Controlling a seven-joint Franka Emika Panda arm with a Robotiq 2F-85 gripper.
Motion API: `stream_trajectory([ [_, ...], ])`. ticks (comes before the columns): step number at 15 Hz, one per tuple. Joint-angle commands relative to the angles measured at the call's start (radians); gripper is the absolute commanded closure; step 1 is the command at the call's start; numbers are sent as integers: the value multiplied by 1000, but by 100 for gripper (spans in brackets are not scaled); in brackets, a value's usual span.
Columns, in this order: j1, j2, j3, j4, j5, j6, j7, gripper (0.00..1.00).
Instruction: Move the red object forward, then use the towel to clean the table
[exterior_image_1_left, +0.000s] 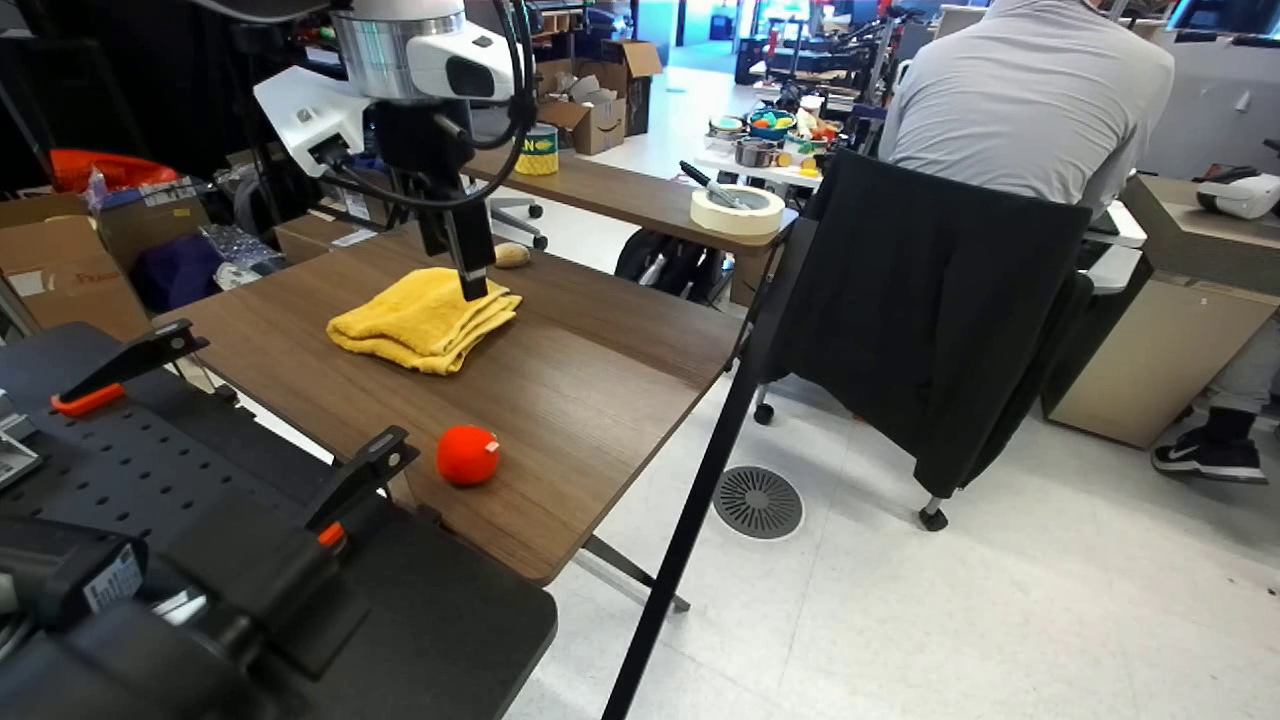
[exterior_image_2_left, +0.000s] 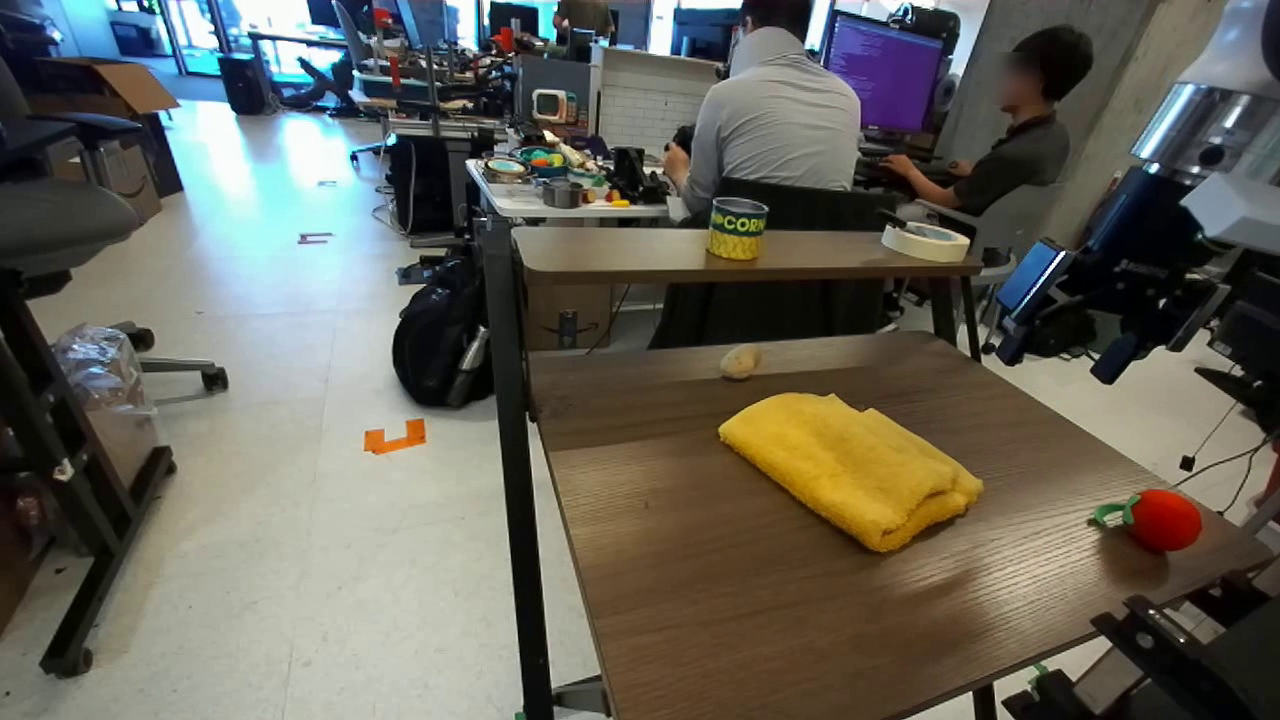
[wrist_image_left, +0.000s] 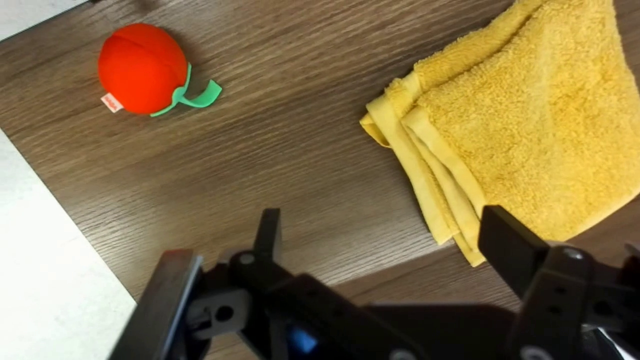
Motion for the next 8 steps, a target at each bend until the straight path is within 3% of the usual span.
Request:
stream_trajectory([
  [1,5,0,-4,1,4,-2,-2,0],
  [3,13,8,-11,7,-7,7,3,0],
  [8,46,120,60,173,7,-94,-3,0],
])
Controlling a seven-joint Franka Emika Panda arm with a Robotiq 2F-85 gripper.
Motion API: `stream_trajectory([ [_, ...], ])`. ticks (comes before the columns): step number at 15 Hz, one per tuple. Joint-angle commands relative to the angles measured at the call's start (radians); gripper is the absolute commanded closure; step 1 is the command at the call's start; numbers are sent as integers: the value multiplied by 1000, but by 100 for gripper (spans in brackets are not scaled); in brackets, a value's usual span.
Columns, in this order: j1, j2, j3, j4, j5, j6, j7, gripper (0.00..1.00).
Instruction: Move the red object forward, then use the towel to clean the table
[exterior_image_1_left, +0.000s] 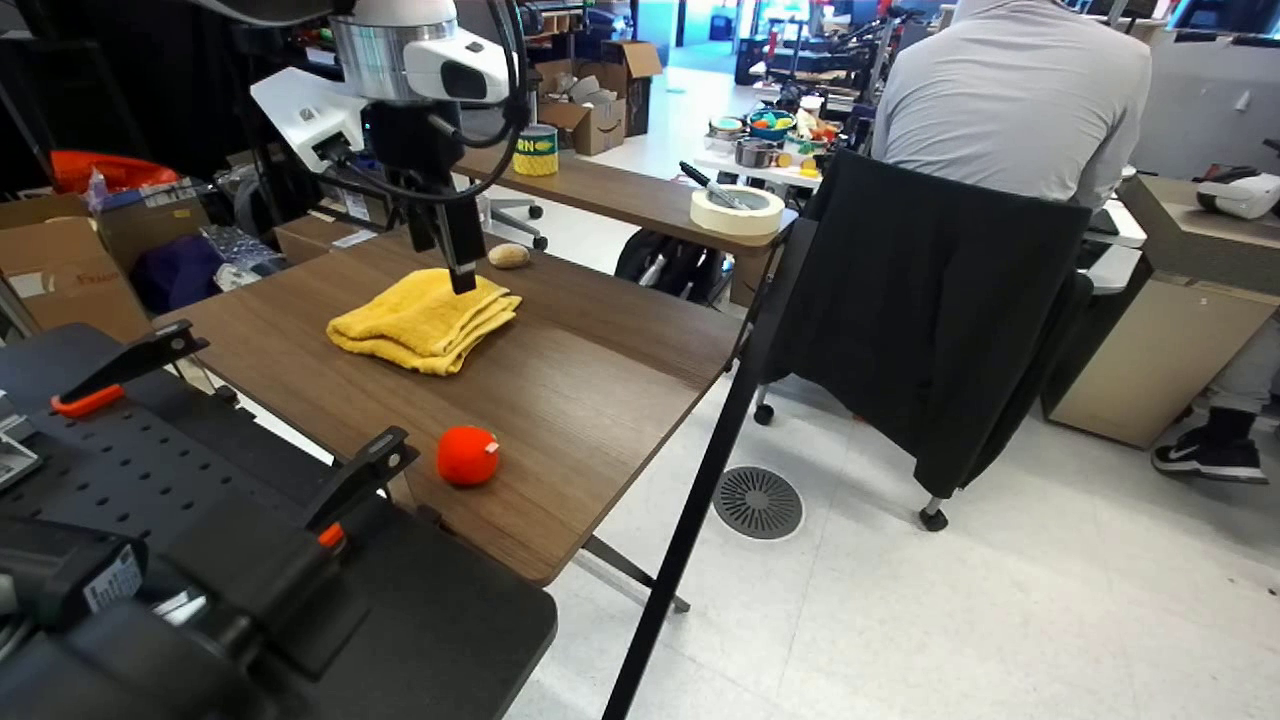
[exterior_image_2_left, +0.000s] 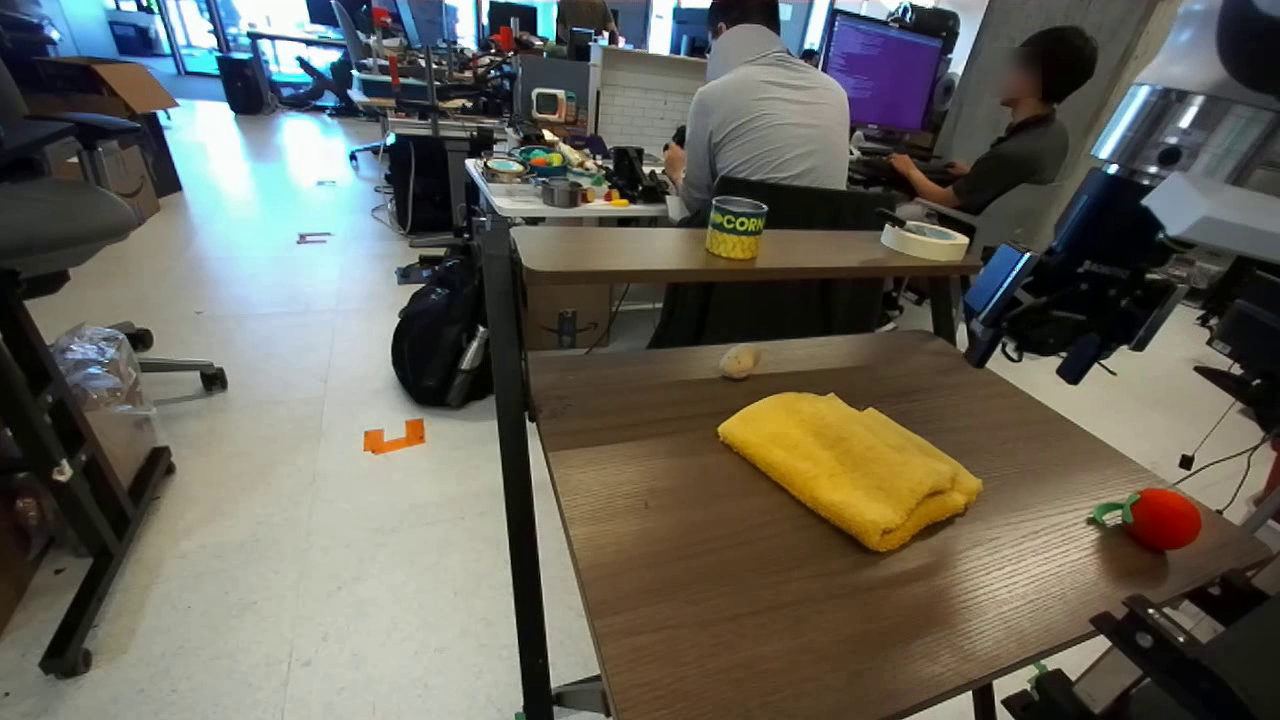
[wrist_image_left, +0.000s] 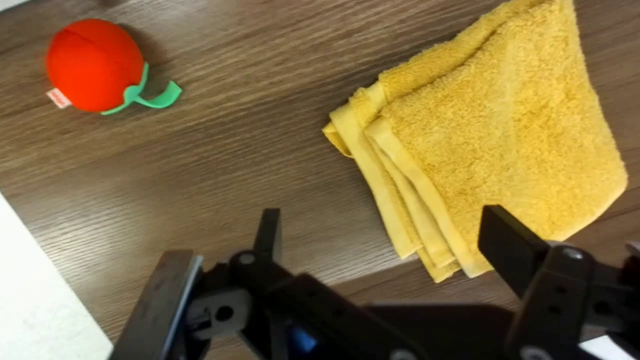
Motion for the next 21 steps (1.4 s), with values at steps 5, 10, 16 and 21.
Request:
stream_trajectory([
  [5,171,274,-16,352,-44,-118,128,0],
  [10,258,483,-75,555,-76,-176,216,0],
  [16,245,503,-60,562,-62,-161,188,0],
  [21,256,509,-76,575,-71,-182,203,0],
])
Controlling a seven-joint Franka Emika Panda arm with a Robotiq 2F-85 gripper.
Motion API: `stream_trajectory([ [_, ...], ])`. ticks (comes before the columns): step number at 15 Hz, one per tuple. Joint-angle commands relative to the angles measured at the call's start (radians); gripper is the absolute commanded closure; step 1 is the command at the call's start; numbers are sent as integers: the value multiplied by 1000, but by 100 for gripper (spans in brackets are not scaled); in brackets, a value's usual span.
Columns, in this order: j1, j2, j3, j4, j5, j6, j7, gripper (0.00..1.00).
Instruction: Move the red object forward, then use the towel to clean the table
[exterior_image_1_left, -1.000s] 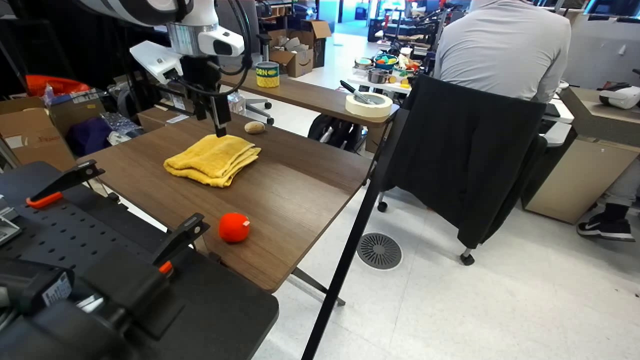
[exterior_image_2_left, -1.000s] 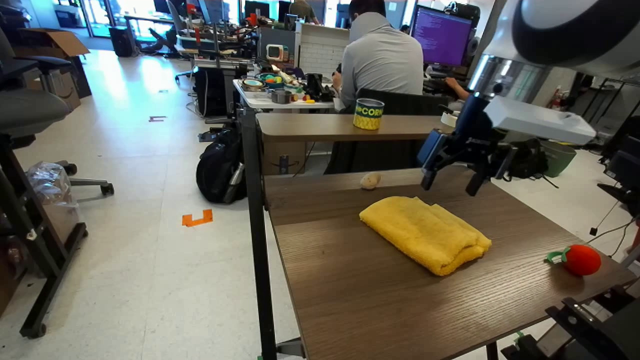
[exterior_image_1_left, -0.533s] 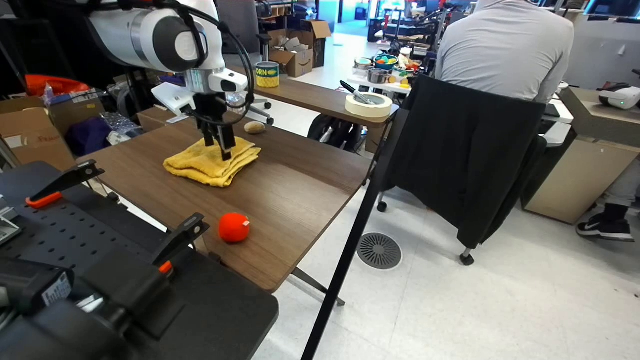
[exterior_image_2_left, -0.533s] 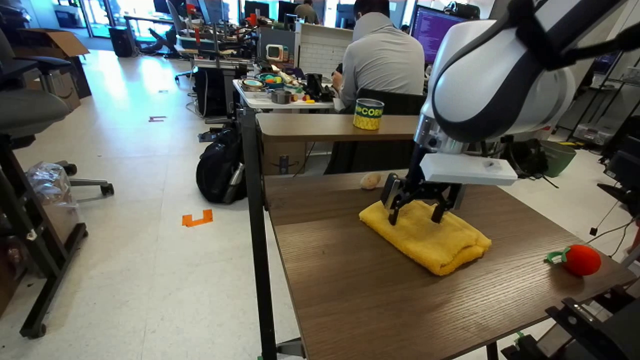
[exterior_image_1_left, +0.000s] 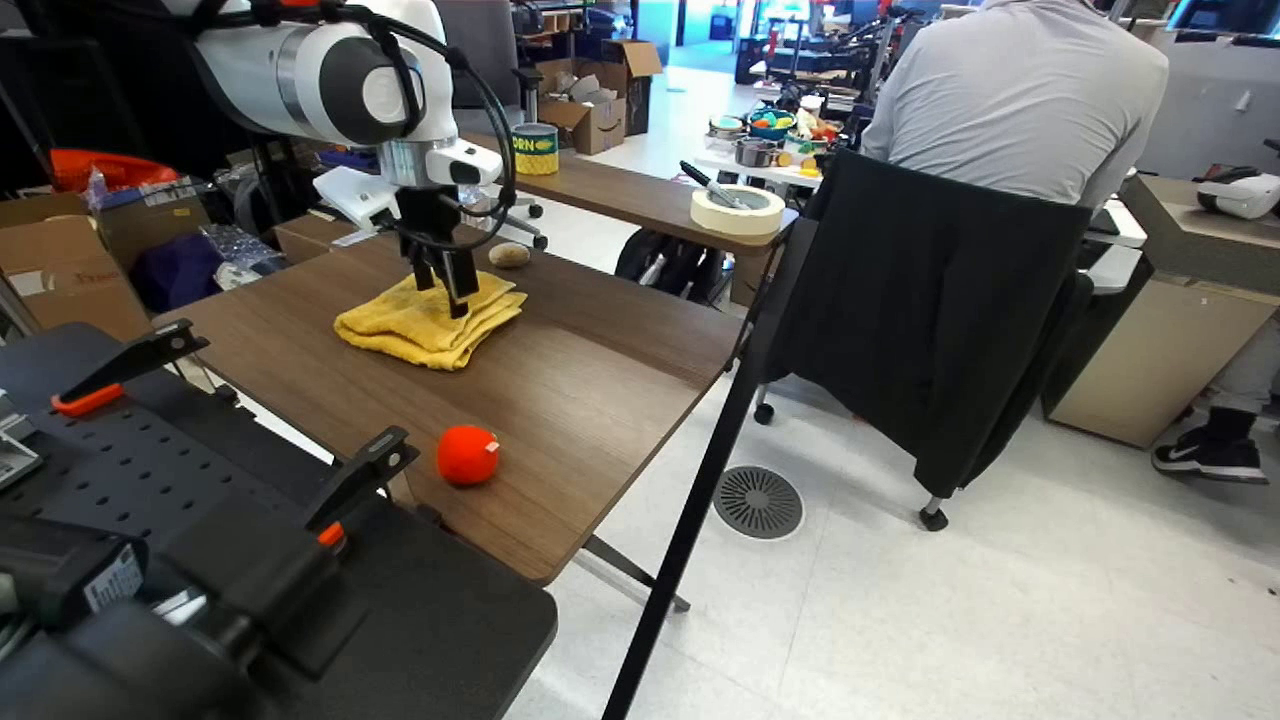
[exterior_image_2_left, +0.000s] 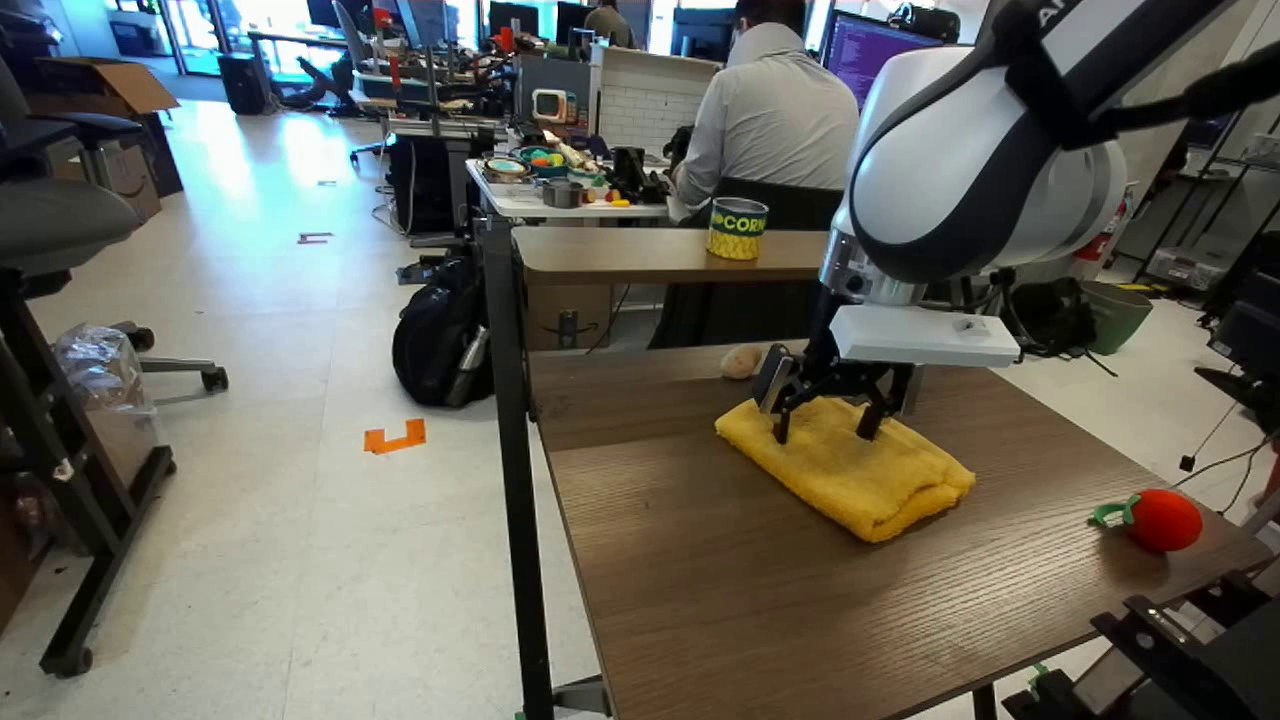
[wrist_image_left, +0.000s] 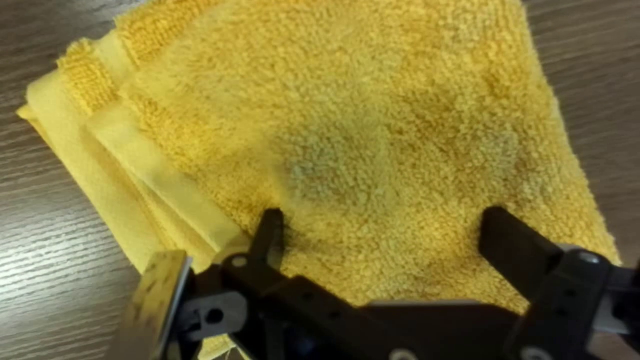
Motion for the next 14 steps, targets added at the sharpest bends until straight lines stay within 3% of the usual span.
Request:
stream_trajectory([
  [1,14,26,-12,31,-1,-16,29,0],
  [5,45,107,5,142,-17,-110,30,0],
  [10,150,198,34,311,-88,-258,18,0],
  [14,212,237,43,407,-137,-308,8,0],
])
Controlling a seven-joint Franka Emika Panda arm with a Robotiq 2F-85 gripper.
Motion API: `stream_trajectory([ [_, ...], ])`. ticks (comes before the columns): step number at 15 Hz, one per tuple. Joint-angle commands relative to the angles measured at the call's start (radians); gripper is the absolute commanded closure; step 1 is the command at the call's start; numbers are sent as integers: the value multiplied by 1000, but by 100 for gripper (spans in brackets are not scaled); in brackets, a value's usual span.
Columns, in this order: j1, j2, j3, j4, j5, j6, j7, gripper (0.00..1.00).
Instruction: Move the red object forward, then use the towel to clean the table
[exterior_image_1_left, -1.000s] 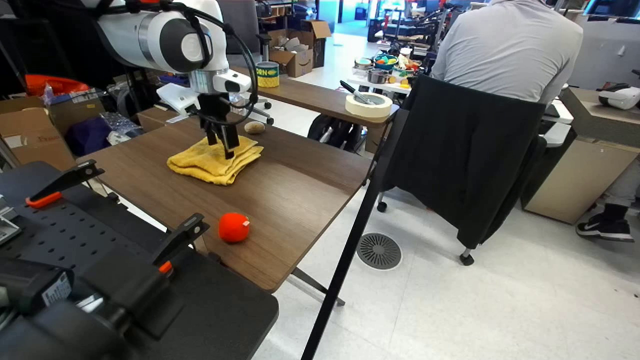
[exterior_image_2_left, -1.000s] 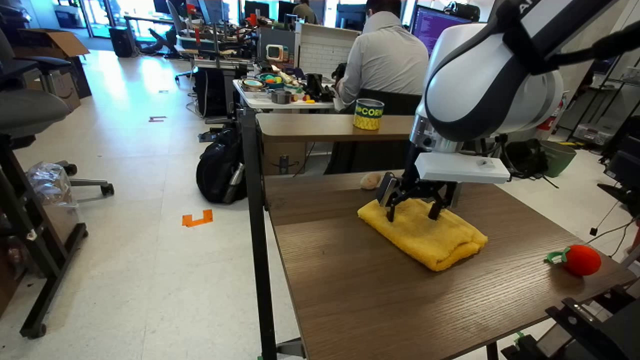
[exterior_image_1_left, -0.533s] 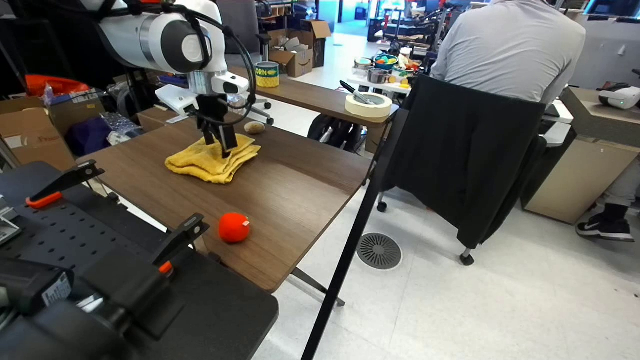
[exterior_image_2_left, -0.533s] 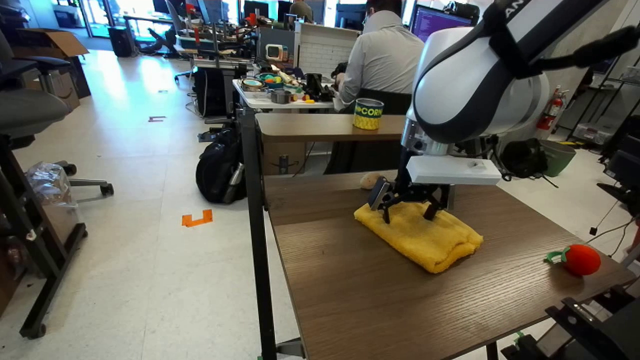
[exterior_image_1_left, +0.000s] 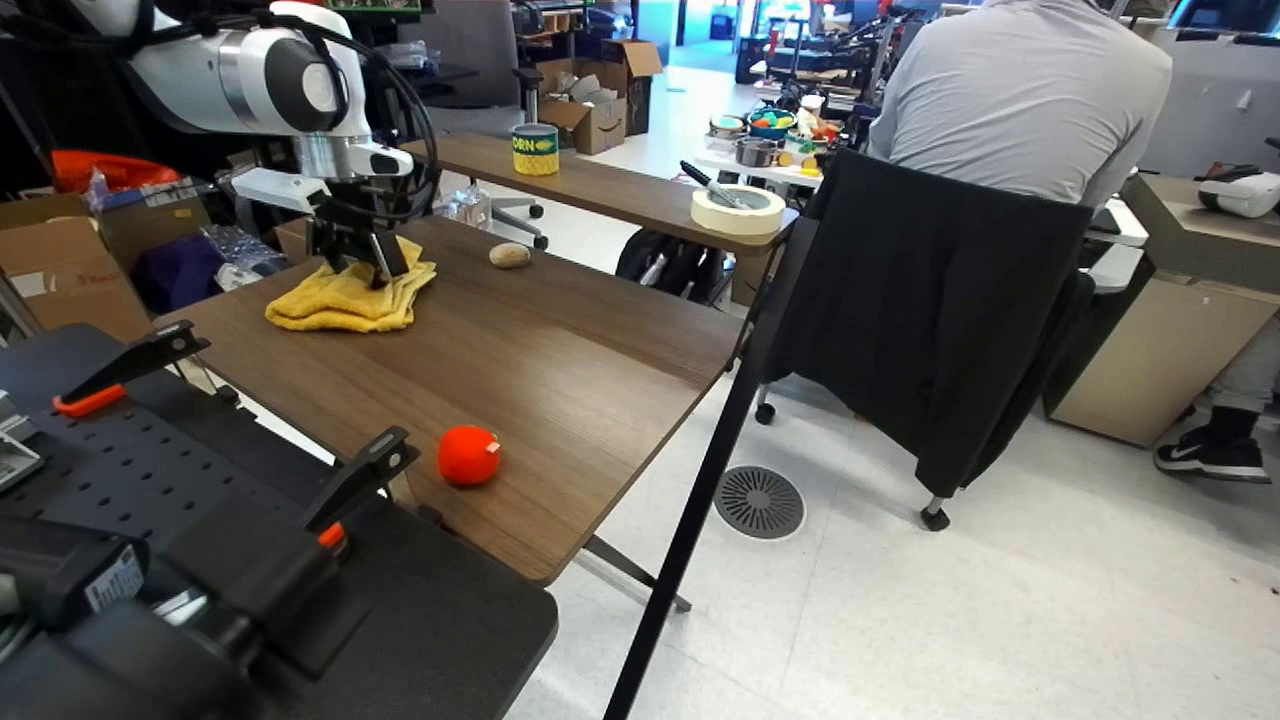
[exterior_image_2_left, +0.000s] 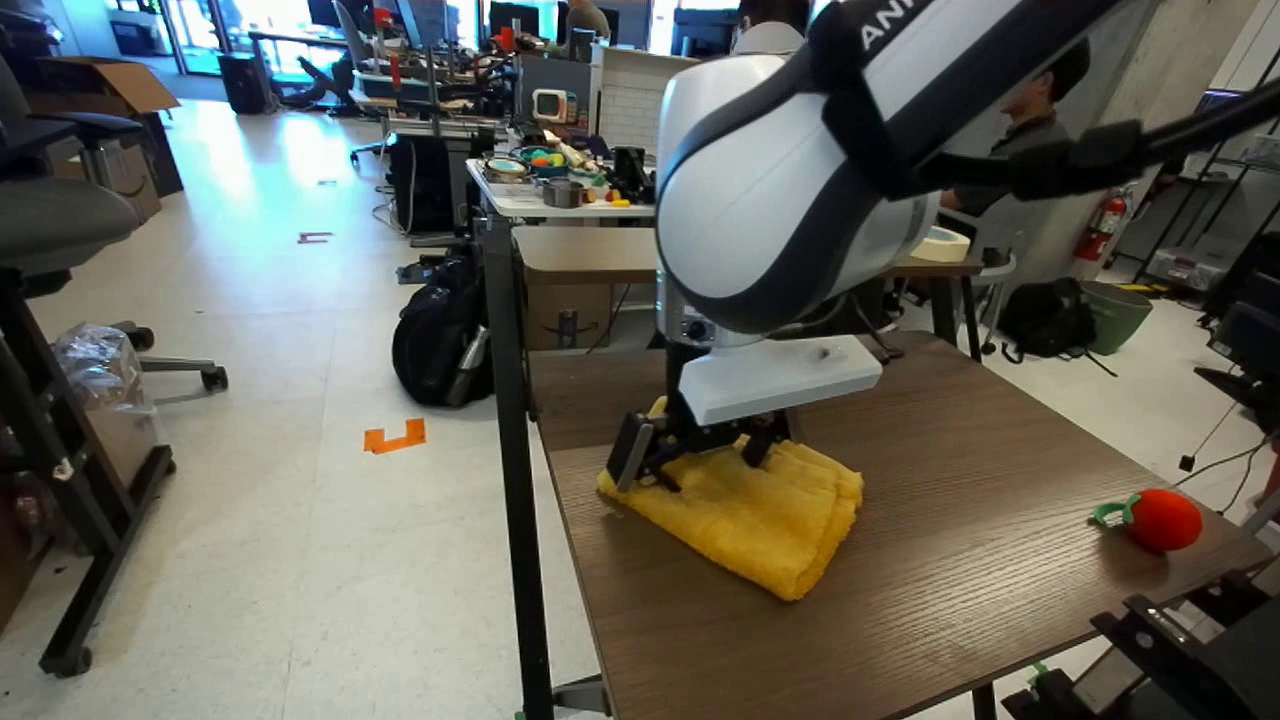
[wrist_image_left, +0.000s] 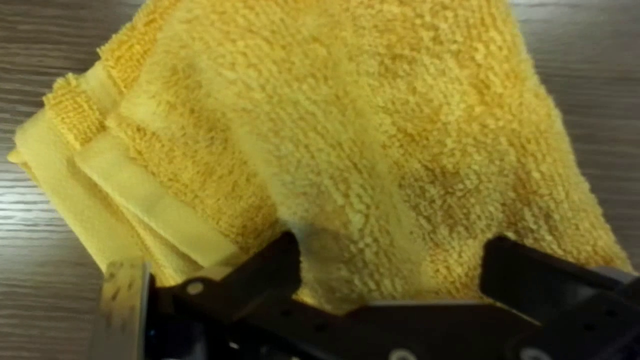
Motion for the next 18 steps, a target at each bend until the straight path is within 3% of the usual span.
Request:
stream_trajectory([
  [1,32,98,-6,157,-37,-58,19,0],
  [7,-57,187,-17,298,13,-57,51,0],
  [11,-99,215,-5,351,22,-132,18,0],
  [15,-97,155,8,248,-1,-154,-47,0],
  [18,-58,87,-7,88,-50,-96,-103,0],
])
